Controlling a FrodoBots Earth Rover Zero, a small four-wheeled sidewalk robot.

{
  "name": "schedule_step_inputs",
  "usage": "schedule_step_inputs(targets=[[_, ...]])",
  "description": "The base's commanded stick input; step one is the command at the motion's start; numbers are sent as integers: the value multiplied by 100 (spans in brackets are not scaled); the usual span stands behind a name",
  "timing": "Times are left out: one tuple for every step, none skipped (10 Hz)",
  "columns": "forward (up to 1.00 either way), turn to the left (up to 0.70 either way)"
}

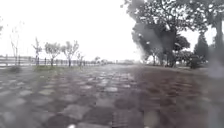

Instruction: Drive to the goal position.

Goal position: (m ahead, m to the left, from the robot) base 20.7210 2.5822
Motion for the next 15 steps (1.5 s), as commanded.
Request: schedule_step_inputs(targets=[[100,0],[100,0],[100,0],[100,0],[100,0],[100,0],[100,0],[100,0],[100,0],[100,0],[100,0],[100,0],[100,0],[100,0],[100,0]])
